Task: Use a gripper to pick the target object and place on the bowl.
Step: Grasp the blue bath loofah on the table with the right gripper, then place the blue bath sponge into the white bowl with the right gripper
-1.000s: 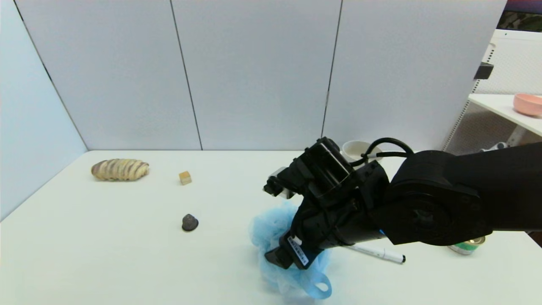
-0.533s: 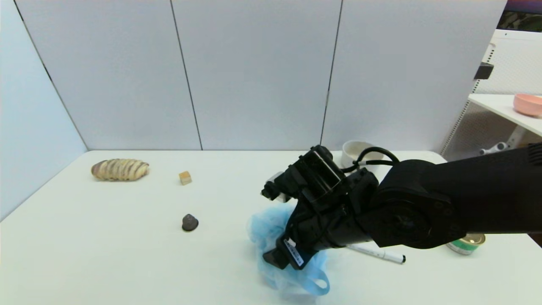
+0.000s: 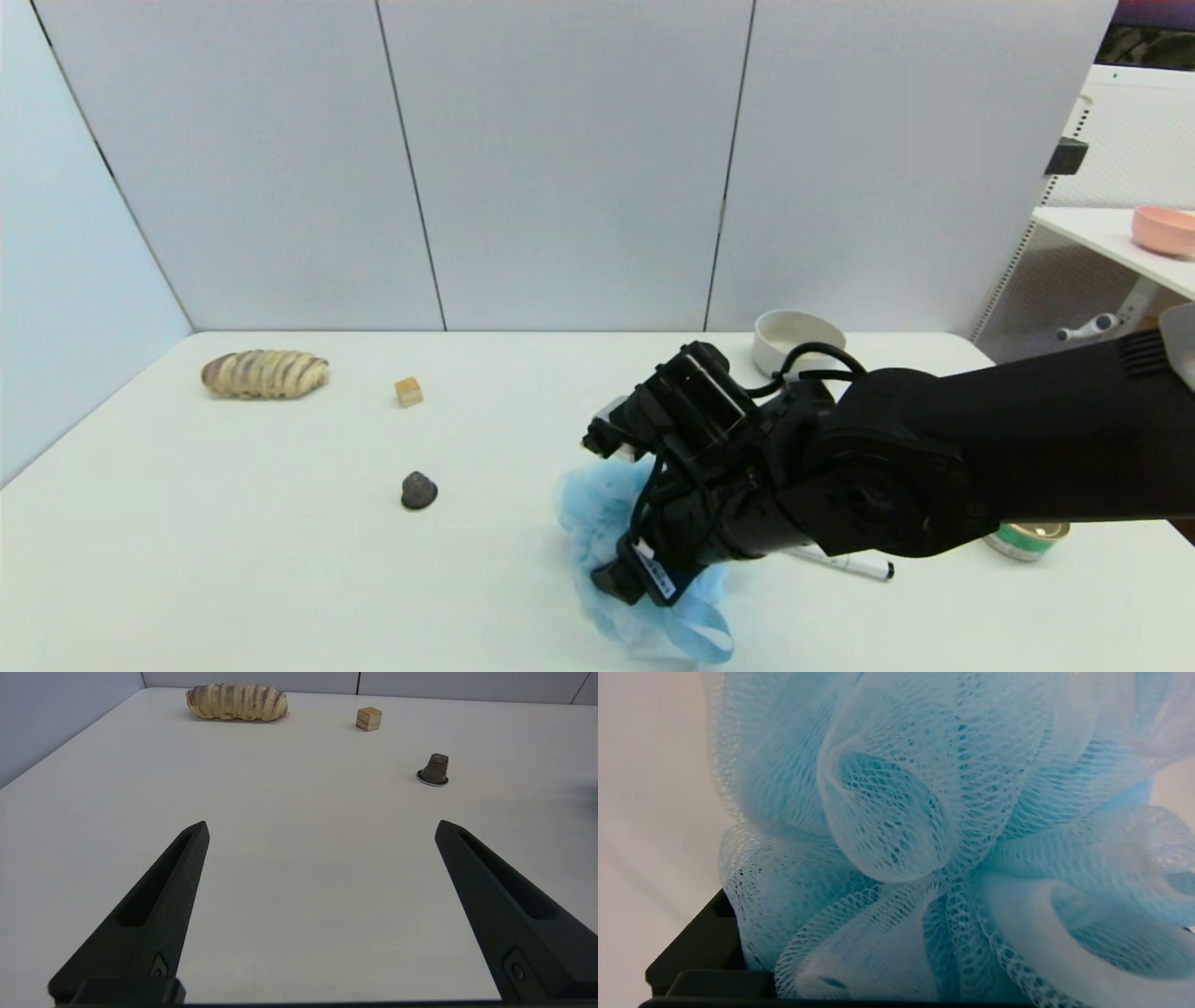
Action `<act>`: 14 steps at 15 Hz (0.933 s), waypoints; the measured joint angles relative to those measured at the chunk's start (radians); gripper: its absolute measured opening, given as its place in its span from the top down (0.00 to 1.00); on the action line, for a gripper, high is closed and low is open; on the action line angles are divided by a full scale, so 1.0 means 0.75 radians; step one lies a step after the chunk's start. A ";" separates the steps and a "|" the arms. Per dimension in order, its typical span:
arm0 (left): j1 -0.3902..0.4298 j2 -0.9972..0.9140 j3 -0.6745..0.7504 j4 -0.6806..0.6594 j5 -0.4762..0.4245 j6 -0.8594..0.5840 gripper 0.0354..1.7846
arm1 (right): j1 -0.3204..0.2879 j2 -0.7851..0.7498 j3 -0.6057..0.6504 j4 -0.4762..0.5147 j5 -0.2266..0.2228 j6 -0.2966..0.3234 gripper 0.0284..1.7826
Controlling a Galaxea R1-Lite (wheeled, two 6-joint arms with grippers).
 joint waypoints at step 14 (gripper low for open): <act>0.001 0.000 0.000 0.000 0.001 0.000 0.04 | -0.100 -0.162 -0.135 0.186 0.088 0.005 0.57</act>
